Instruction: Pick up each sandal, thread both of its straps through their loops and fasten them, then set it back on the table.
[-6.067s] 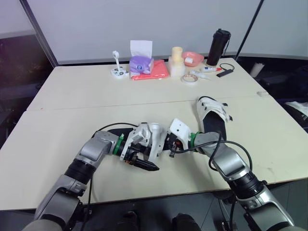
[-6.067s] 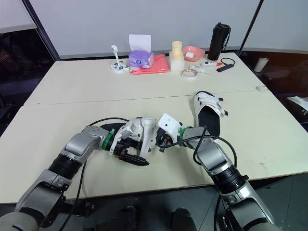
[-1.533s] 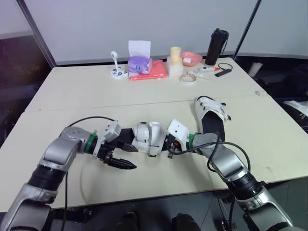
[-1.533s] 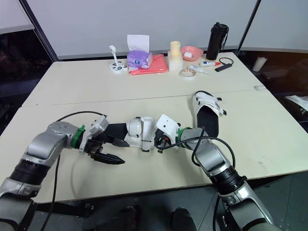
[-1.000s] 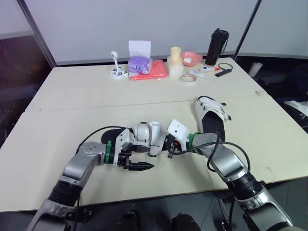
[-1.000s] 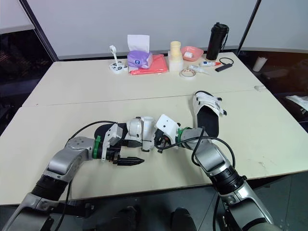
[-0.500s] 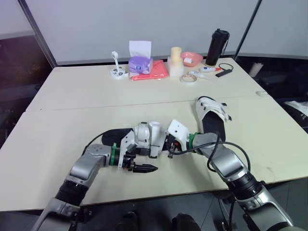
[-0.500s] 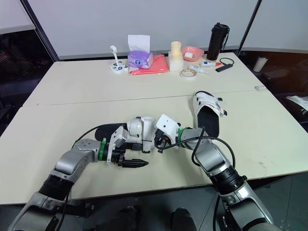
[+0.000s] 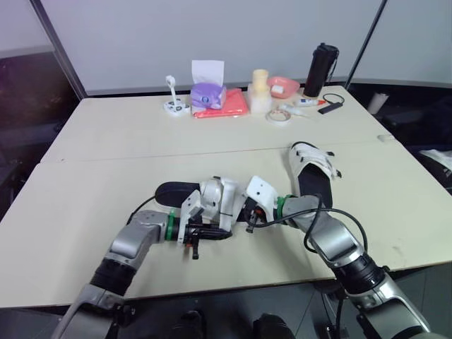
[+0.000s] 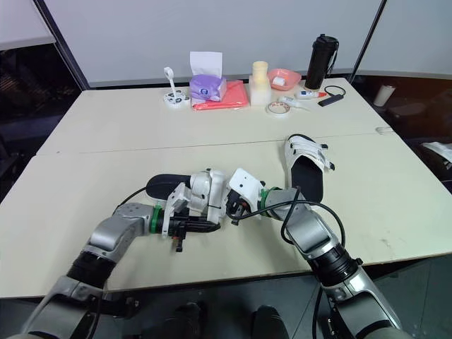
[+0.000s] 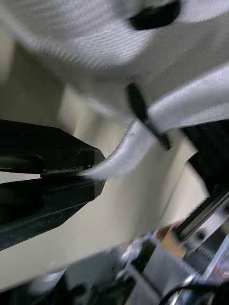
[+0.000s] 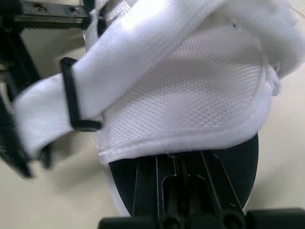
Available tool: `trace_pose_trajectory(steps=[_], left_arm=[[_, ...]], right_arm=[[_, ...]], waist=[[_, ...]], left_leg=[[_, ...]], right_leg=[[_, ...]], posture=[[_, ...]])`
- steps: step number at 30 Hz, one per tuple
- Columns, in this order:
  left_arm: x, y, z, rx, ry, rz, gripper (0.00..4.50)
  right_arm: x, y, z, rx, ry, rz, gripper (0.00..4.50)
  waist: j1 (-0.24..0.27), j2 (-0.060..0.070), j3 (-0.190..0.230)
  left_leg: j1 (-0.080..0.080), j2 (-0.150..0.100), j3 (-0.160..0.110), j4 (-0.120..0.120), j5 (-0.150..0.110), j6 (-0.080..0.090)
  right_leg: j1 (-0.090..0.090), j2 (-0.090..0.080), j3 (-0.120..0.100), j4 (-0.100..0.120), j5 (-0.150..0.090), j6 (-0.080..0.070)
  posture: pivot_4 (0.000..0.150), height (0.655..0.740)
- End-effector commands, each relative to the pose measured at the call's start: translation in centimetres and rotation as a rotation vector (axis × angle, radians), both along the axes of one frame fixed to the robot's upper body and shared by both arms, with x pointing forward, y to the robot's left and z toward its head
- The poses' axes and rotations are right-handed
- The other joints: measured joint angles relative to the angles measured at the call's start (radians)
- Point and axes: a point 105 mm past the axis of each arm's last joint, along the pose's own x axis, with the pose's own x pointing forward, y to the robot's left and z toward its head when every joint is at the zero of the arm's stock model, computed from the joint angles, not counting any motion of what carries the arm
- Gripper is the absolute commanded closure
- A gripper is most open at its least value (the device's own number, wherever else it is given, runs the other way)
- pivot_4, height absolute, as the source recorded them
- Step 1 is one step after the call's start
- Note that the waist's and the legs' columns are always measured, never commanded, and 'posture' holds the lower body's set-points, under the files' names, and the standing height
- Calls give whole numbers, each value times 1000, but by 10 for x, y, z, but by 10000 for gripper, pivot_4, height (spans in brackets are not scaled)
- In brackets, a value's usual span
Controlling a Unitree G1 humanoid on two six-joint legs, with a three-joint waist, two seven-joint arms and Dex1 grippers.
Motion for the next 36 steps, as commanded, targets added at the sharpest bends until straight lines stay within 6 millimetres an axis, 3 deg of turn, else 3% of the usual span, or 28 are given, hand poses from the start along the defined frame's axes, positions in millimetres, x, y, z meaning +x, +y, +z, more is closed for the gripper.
trace_pose_trajectory(steps=[1, 4, 9, 15, 21, 25, 36], left_arm=[[-24, 4, 11, 1, 39, -138, 44190], [-37, 14, 17, 19, 46, -205, 44190], [-47, 19, 47, -33, 45, -252, 44190], [-28, 3, 76, -118, -23, -195, 44190], [1, -10, 85, -151, -80, -114, 44190], [14, -14, 102, -196, -108, -109, 44190], [29, -29, 92, -187, -142, -100, 44190]], right_arm=[[-2, 0, -2, -7, 4, 4, 45000], [-1, 0, -1, -6, 2, 5, 45000], [0, -1, -1, -7, -1, 6, 45000], [3, -1, -1, -8, -9, 14, 45000], [5, 1, 0, -10, -15, 20, 45000], [1, 1, -5, -18, -11, 22, 45000], [-3, 2, -17, -90, -4, 41, 45000]], waist=[[-4, 0, 0], [-6, 0, 0], [-9, 1, 0], [-5, 0, 1], [-8, 0, 1], [-4, 0, 1], [-6, 0, 1]], left_leg=[[0, 0, 0, 0, 0, 0], [0, 1, 0, -1, 0, 0], [0, 2, -1, -1, 0, 0], [0, 1, -1, -1, 0, 0], [0, 1, 0, 0, 0, 0], [-1, 1, 0, 1, 0, 0], [-1, 1, 0, 1, 0, 0]], right_leg=[[0, 0, 0, 0, 0, 0], [0, 0, 0, -1, 0, 0], [-1, 0, 0, -1, 0, 0], [-1, 0, 0, -1, 0, 0], [-1, 1, 0, 0, 0, 0], [0, 1, -1, 0, 0, 0], [0, 1, 0, 0, 0, 0]], posture=[[1500, 7400], [1500, 7400], [1500, 7400], [1500, 7400], [1500, 7400], [1500, 7400], [1500, 7400]])
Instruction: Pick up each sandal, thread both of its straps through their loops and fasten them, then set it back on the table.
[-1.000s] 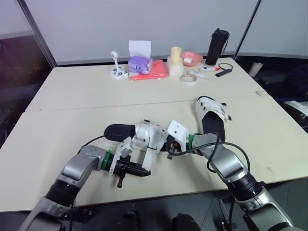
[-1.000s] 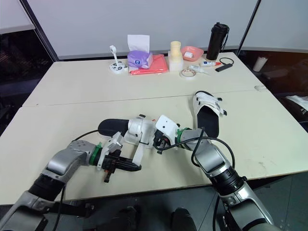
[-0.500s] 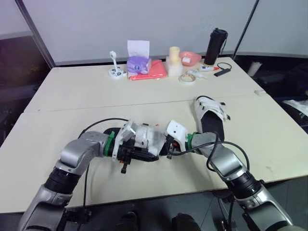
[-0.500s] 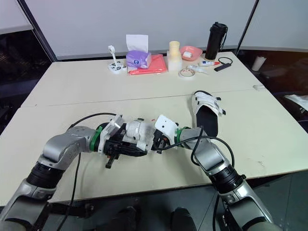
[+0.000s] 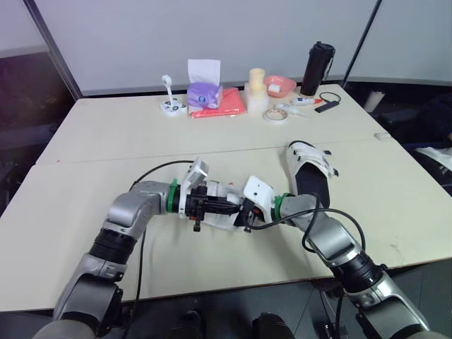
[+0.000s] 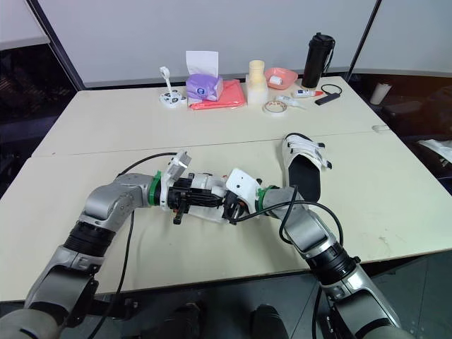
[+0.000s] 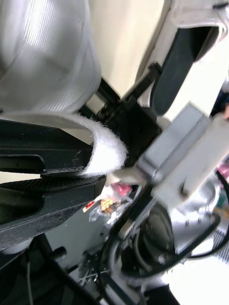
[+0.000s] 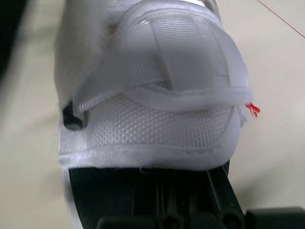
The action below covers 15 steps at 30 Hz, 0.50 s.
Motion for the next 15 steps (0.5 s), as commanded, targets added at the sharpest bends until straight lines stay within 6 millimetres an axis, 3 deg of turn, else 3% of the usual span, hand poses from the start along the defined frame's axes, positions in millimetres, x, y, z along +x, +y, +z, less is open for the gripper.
trace_pose_trajectory(steps=[1, 9, 15], left_arm=[[0, -2, 18, -16, -85, -39, 44190], [-3, 2, 7, 5, -55, -38, 44190], [-1, 0, 10, -17, -56, -20, 44190]], right_arm=[[-6, -3, -17, -53, 56, 4, 45000], [-31, -7, -22, -60, 153, 47, 45000], [-26, -20, -43, -57, 179, -55, 45000]], waist=[[-1, 0, 0], [4, 0, 0], [5, 0, -1]], left_leg=[[0, 0, 0, 0, 0, 0], [0, 0, 0, 0, 0, 0], [0, 0, 0, 0, 0, 0]], right_leg=[[0, 0, 0, 0, 0, 0], [1, 0, 0, -1, 0, 0], [1, 0, 0, -1, 0, 0]], posture=[[1500, 7400], [1500, 7400], [1500, 7400]])
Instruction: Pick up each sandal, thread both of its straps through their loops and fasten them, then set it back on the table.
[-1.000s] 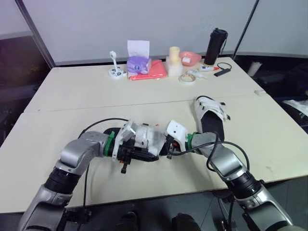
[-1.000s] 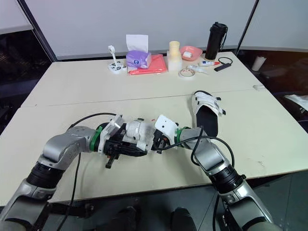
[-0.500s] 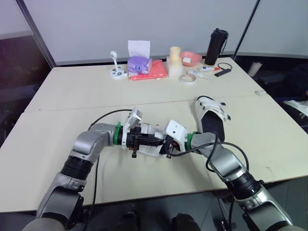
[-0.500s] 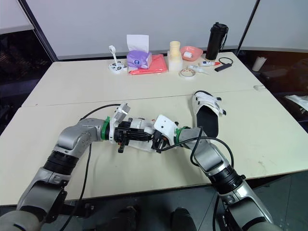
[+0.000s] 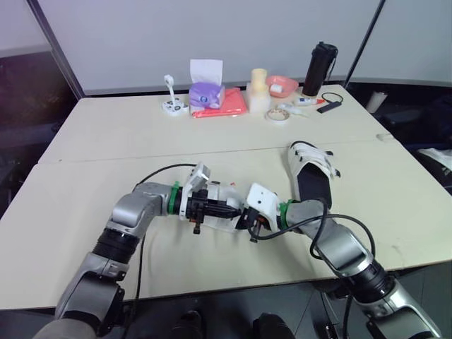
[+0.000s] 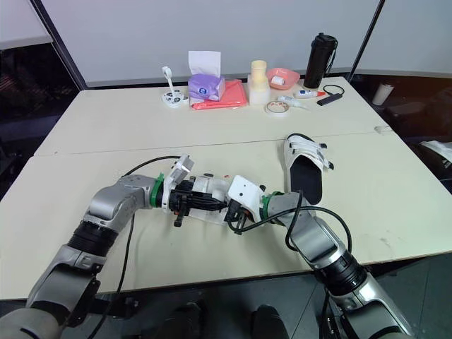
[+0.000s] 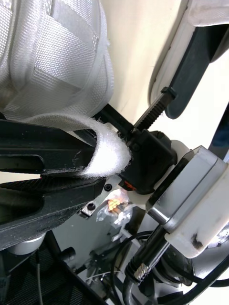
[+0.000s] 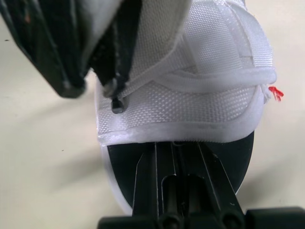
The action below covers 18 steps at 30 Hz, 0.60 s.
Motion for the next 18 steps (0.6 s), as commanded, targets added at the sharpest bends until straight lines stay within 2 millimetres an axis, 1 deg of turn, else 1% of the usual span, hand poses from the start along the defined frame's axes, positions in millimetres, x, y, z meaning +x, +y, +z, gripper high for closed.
trace_pose_trajectory(steps=[1, 4, 7, 12, 18], left_arm=[[2, 0, 17, -41, -58, 8, 44190], [3, 1, 20, -43, -52, 6, 44190], [6, 1, 27, -58, -38, 14, 44190], [22, 4, 43, -112, -36, 84, 44190], [38, 7, 52, -164, -40, 160, 44190]], right_arm=[[-3, -12, -44, -49, 113, -75, 45000], [-3, -16, -58, -62, 130, -102, 45000], [-3, -18, -64, -63, 137, -111, 45000], [-5, -17, -65, -59, 147, -106, 45000], [-8, -16, -66, -67, 157, -93, 45000]], waist=[[-1, -1, -1], [-4, 0, -1], [-3, -1, -1], [-2, -1, -1], [-2, -1, -2]], left_leg=[[0, 0, 0, 0, 0, 0], [4, 0, 0, 0, 0, 0], [17, 1, 0, -2, 0, 0], [18, 1, -1, -2, 0, 0], [17, 1, -2, -2, 0, 0]], right_leg=[[0, 0, 0, 0, 0, 0], [4, 0, 0, 0, 0, 0], [17, 0, 0, -3, 0, 0], [19, 0, -1, -6, 0, 0], [19, 0, -1, -6, 0, 0]], posture=[[1500, 7400], [1500, 7400], [1500, 7400], [1500, 7400], [1500, 7400]])
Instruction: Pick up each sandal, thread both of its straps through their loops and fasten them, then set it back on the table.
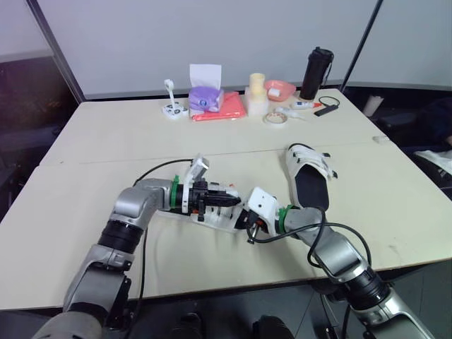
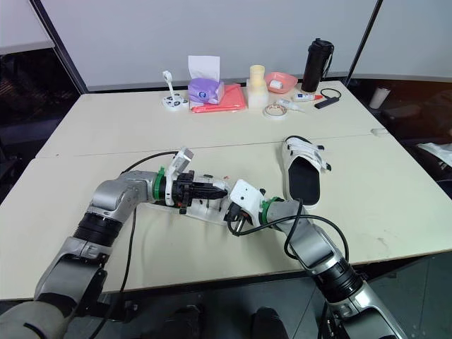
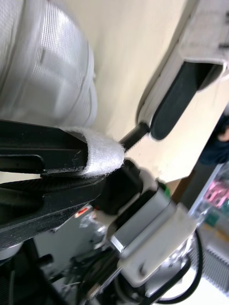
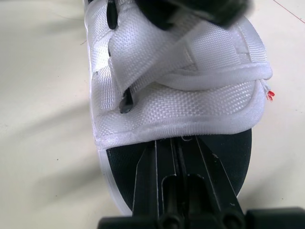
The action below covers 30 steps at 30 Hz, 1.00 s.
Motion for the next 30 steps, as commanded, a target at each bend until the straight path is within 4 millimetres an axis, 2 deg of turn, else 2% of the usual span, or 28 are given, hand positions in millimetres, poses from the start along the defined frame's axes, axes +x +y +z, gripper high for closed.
trace_pose_trajectory(steps=[1, 6, 14, 19, 23, 26, 30], left_arm=[[13, 4, 48, -125, -142, 45, 44190], [19, 1, 50, -156, -134, 65, 44190], [36, -9, 22, -67, -80, 119, 44190], [40, -10, 16, -55, -17, 121, 44190], [43, -10, 16, -57, -10, 134, 30758], [44, -11, 17, -65, -23, 137, 15807], [49, -15, 17, -54, -53, 171, 15807]], right_arm=[[-12, -17, -53, -114, 189, -55, 45000], [-13, -17, -54, -122, 191, -46, 45000], [-13, -18, -54, -130, 185, -44, 45000], [-12, -20, -53, -134, 180, -50, 45000], [-12, -21, -53, -138, 178, -51, 45000], [-12, -21, -53, -139, 177, -51, 45000], [-9, -23, -51, -140, 171, -53, 45000]], waist=[[0, 0, 0], [2, 0, 0], [9, 0, 0], [18, -1, 0], [20, -2, -1], [21, -2, -2], [20, -2, -5]], left_leg=[[0, 0, 0, 0, 0, 0], [0, 0, 0, 0, 0, 0], [0, 0, 0, 0, 0, 0], [0, 0, 1, 0, 0, 0], [0, 0, 1, 0, 0, 0], [0, 0, 0, 0, 0, 0], [0, 0, 0, -1, 0, 0]], right_leg=[[0, 0, 0, 0, 0, 0], [0, 0, 0, 0, 0, 0], [1, 0, -1, -2, 0, 0], [1, 0, -1, -2, 0, 0], [1, 0, -1, -2, 0, 0], [1, 0, -1, -3, 0, 0], [2, 0, -1, -6, 0, 0]], posture=[[1500, 7400], [1500, 7400], [1500, 7400], [1500, 7400], [1500, 7400], [1500, 7400], [1500, 7400]])
